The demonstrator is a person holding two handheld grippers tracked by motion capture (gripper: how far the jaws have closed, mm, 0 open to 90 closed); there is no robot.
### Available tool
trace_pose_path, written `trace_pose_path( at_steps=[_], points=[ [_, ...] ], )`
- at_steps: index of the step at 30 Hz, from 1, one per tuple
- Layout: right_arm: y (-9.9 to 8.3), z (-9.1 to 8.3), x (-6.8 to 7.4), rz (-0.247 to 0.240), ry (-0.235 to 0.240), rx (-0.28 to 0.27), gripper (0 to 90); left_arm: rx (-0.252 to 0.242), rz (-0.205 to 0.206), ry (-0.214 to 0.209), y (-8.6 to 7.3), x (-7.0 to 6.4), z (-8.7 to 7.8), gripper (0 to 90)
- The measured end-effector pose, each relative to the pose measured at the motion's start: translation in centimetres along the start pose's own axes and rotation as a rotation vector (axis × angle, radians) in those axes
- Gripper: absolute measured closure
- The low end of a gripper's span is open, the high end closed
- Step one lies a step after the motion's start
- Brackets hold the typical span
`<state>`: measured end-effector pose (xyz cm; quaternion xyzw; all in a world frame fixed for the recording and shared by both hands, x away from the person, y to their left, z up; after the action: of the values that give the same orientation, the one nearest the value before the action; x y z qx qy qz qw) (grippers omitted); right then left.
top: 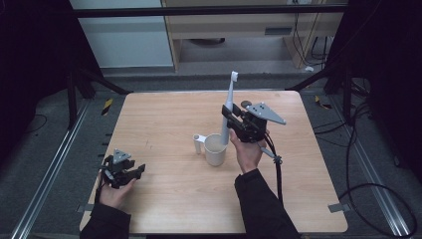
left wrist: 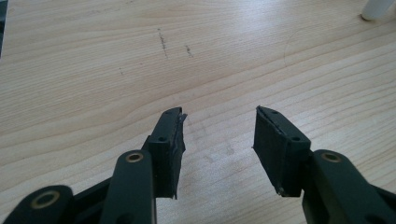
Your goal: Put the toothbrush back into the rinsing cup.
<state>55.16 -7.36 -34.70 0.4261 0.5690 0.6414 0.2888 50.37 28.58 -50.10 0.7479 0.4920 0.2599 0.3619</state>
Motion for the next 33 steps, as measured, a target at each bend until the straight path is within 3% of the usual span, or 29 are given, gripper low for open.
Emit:
trace_pose_path(
  at_steps=[23,33],
  points=[
    [-2.5,2.7,0.4,0.007,0.002,0.041,67.3,0.0,0.003,-0.001,0.0,0.0,0.1,51.8],
    [-4.4,3.6,0.5,0.006,-0.006,0.092,67.3,0.002,0.004,-0.001,0.0,0.0,0.1,51.9]
  ],
)
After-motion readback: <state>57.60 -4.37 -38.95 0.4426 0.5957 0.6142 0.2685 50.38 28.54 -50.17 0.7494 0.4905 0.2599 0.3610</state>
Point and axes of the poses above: each handheld gripper's, and its own axes: z roughly forward along the jaws, y roughly out of its top, x roughly to its left, the point moved 5 cm from there along z, roughly forward along the jaws, and after that the axes turned 6 degrees about -x, right-handed, at the moved point
